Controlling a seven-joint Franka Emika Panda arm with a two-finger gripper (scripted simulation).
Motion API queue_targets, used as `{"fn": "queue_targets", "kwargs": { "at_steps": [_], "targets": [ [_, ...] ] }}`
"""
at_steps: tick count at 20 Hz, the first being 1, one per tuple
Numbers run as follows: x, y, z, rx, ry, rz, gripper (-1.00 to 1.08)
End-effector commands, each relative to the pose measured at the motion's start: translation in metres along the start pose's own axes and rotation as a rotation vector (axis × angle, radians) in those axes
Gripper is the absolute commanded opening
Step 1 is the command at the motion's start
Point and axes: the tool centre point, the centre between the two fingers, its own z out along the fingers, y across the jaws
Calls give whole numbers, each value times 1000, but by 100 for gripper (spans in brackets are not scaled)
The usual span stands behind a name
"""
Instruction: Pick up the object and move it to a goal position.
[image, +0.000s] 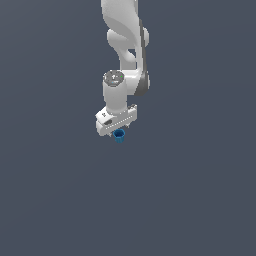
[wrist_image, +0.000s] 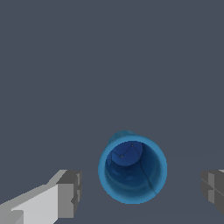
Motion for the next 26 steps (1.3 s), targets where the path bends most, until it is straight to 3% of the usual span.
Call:
{"fn": "queue_targets", "kwargs": {
  "at_steps": [1, 10, 25, 26],
  "targets": [
    [-2, -1, 2, -1, 2, -21, 100],
    [-3, -2, 7, -1, 2, -28, 100],
    [-4, -2, 53, -2, 3, -32, 100],
    [-4, -2, 53, -2, 3, -32, -100]
  ]
}}
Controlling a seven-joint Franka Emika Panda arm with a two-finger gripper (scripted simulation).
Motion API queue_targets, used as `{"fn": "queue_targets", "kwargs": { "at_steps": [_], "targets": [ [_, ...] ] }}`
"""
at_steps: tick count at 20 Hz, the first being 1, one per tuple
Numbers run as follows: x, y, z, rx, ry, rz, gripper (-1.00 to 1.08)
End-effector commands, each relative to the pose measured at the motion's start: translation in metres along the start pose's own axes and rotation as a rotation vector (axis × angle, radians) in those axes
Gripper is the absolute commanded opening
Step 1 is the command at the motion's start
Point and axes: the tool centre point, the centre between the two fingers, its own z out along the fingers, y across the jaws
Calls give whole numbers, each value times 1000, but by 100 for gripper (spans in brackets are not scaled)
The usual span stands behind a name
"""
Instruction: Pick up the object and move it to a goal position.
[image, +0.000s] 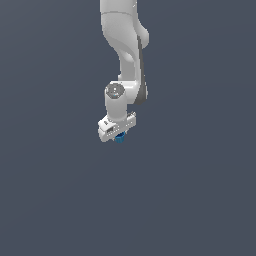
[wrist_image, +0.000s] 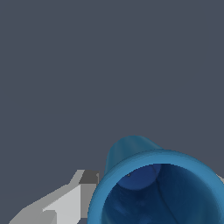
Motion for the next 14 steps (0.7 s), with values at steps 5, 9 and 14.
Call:
{"fn": "queue_targets", "kwargs": {
  "at_steps": [5, 9, 14],
  "targets": [
    [0, 0, 1, 0, 0, 0, -100],
    [0, 0, 1, 0, 0, 0, -100],
    [1, 4, -1, -1, 1, 0, -100]
  ]
}}
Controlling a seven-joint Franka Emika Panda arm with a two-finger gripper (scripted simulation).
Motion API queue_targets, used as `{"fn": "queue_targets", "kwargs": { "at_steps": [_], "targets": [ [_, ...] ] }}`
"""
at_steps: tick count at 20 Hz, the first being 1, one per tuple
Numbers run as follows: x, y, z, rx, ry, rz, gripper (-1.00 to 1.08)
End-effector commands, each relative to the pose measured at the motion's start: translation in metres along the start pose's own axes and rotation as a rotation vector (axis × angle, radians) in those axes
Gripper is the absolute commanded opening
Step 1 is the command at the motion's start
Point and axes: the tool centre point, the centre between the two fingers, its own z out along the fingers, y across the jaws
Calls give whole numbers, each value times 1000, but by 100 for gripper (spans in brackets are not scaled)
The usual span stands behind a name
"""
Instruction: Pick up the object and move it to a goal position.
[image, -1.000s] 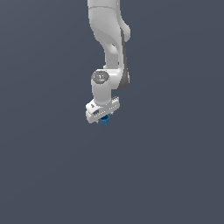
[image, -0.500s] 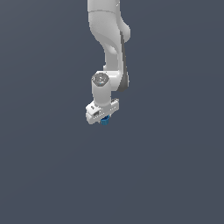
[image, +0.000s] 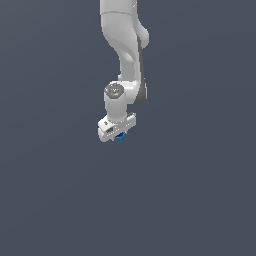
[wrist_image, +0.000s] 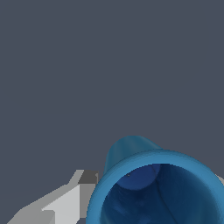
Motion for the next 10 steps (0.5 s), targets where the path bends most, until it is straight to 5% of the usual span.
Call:
{"fn": "queue_targets", "kwargs": {
  "at_steps": [1, 10],
  "targets": [
    [1, 4, -2, -1, 1, 0, -100],
    [12, 43, -15, 0, 1, 0, -100]
  ]
}}
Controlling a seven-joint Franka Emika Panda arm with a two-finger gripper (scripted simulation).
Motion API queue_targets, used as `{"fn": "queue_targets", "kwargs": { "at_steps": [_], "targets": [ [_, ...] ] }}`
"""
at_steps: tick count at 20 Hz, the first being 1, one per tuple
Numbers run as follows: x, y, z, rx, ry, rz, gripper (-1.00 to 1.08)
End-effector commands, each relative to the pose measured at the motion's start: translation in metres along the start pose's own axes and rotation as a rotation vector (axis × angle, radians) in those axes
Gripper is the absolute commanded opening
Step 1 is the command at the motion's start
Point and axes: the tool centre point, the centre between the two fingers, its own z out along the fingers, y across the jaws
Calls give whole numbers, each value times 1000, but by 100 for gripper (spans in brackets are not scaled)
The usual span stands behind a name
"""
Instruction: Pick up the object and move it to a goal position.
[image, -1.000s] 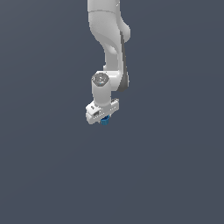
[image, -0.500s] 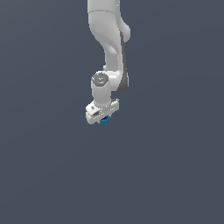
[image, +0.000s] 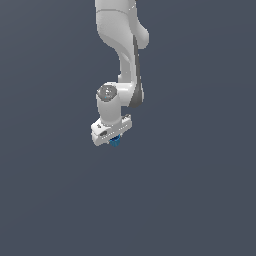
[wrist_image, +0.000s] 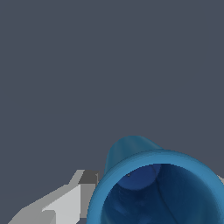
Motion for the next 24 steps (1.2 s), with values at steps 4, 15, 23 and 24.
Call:
{"fn": "queue_targets", "kwargs": {
  "at_steps": [4, 15, 23, 24],
  "targets": [
    [10, 35, -12, -1, 1, 0, -100],
    [32, 110, -36, 0, 1, 0, -100],
    [43, 146, -47, 0, 0, 0, -100],
    [44, 149, -48, 0, 0, 0, -100]
  ]
}}
